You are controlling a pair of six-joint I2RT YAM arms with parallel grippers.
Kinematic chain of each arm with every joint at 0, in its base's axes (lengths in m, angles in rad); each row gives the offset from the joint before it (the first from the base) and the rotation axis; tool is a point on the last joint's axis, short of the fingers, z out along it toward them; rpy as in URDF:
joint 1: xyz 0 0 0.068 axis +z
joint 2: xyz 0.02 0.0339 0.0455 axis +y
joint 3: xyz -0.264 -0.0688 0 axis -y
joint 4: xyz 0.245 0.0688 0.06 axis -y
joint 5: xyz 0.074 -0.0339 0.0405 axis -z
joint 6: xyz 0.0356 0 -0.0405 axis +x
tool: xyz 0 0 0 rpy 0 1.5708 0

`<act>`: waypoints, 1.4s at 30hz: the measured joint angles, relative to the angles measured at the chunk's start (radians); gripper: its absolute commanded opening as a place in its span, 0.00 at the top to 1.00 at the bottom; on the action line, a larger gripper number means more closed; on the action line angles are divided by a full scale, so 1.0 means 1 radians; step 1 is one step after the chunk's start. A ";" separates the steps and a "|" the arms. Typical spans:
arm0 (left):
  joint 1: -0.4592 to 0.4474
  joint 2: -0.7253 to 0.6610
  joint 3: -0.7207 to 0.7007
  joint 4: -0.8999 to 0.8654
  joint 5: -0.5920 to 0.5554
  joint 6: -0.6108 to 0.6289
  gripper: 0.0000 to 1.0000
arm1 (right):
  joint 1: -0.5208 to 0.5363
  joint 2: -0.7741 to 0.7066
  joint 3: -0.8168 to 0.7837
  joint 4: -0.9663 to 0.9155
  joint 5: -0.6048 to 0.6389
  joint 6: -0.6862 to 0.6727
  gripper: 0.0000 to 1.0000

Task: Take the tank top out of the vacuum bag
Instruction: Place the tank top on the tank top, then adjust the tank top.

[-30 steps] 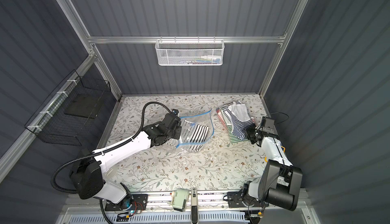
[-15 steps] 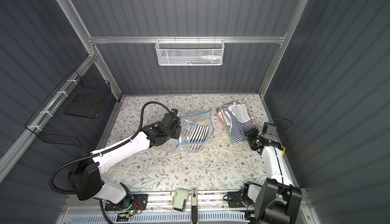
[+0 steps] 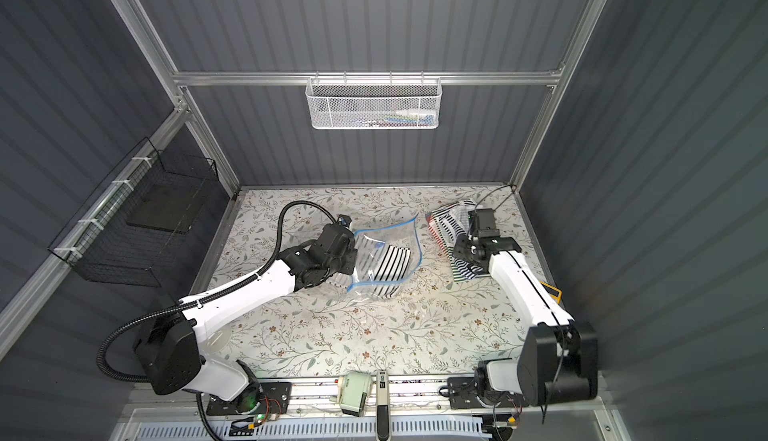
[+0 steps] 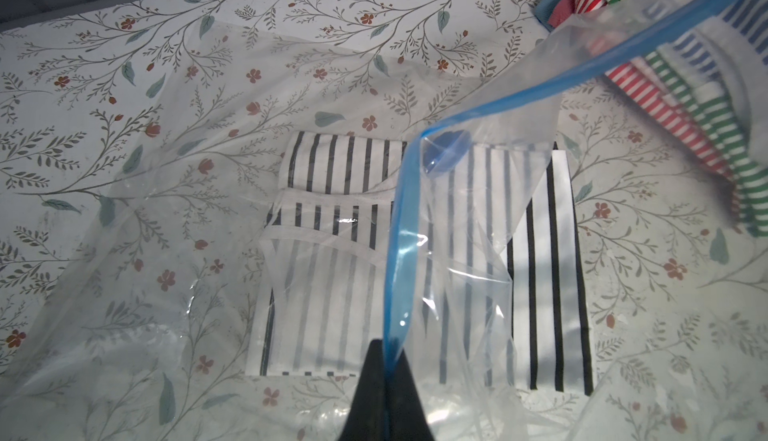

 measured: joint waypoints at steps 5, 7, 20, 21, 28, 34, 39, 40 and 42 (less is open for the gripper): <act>0.000 -0.021 -0.023 0.006 -0.003 0.003 1.00 | 0.045 0.183 0.130 0.040 0.113 -0.097 0.46; 0.000 -0.029 -0.027 0.007 -0.004 0.007 1.00 | 0.055 0.248 0.182 0.056 0.136 -0.130 0.47; 0.000 -0.037 -0.033 0.009 -0.008 0.007 1.00 | 0.062 0.488 0.359 0.084 0.182 -0.254 0.50; 0.000 -0.037 -0.033 0.009 -0.008 0.007 1.00 | 0.062 0.493 0.360 0.084 0.182 -0.257 0.50; 0.000 -0.037 -0.035 0.014 -0.011 0.007 1.00 | 0.074 0.508 0.373 0.087 0.190 -0.271 0.51; 0.000 -0.034 -0.040 0.016 -0.011 0.007 1.00 | 0.126 0.465 0.347 0.131 0.279 -0.307 0.49; 0.000 -0.023 -0.041 0.024 -0.010 0.007 1.00 | 0.154 0.454 0.370 0.151 0.313 -0.348 0.69; 0.000 -0.021 -0.041 0.026 -0.011 0.007 1.00 | 0.154 0.469 0.385 0.149 0.317 -0.352 0.69; 0.000 -0.019 -0.041 0.030 -0.010 0.007 1.00 | 0.153 0.509 0.415 0.142 0.320 -0.359 0.69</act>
